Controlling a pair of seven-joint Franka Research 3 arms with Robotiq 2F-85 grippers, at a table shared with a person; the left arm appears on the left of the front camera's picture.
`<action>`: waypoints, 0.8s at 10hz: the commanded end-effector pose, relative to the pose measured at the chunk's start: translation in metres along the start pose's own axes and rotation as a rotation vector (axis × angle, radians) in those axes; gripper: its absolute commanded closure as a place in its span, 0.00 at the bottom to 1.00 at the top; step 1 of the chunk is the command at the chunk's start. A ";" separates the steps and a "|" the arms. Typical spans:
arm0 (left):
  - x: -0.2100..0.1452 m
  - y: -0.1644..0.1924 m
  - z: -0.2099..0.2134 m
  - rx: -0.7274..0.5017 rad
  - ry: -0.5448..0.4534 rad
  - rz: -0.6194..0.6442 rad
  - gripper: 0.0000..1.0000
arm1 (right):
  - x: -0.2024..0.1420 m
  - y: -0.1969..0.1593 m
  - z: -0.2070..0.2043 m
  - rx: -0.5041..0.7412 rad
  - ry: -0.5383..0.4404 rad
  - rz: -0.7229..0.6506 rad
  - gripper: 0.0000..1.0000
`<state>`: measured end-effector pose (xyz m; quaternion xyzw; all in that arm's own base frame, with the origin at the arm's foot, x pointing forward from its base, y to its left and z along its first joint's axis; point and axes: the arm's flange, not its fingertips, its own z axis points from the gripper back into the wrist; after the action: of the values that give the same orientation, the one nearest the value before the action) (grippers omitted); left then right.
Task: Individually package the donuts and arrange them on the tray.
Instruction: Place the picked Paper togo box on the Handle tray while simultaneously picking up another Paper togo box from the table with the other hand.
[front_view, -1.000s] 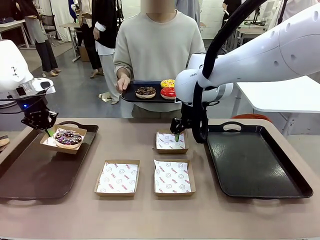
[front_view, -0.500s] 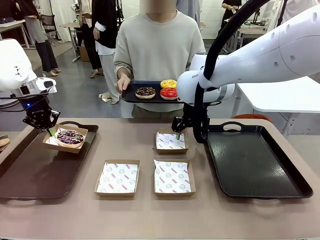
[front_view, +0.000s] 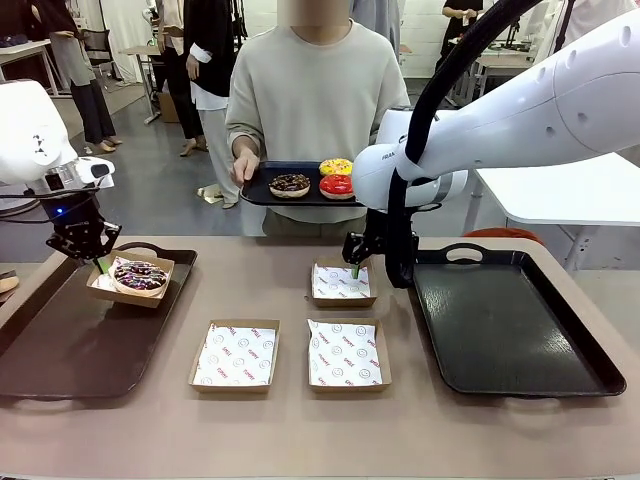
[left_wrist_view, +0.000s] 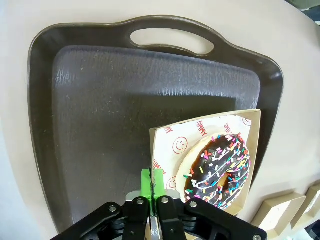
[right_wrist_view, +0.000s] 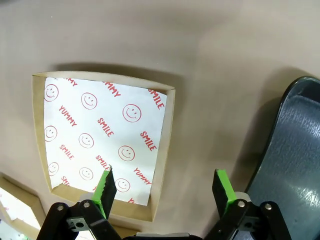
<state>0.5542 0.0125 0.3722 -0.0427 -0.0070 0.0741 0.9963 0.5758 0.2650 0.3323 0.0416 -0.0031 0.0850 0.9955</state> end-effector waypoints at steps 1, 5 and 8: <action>0.006 -0.006 0.003 0.049 0.019 0.016 0.99 | 0.004 0.004 -0.002 -0.049 -0.028 -0.024 0.00; 0.013 -0.009 0.002 0.082 0.024 0.008 0.99 | 0.006 0.007 -0.010 -0.049 -0.027 -0.034 0.00; 0.016 -0.010 0.001 0.082 0.014 0.010 0.99 | 0.007 0.007 -0.011 -0.054 -0.044 -0.053 0.00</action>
<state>0.5661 0.0091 0.3719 -0.0188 0.0037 0.0663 0.9976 0.5762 0.2698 0.3241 0.0372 -0.0083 0.0735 0.9966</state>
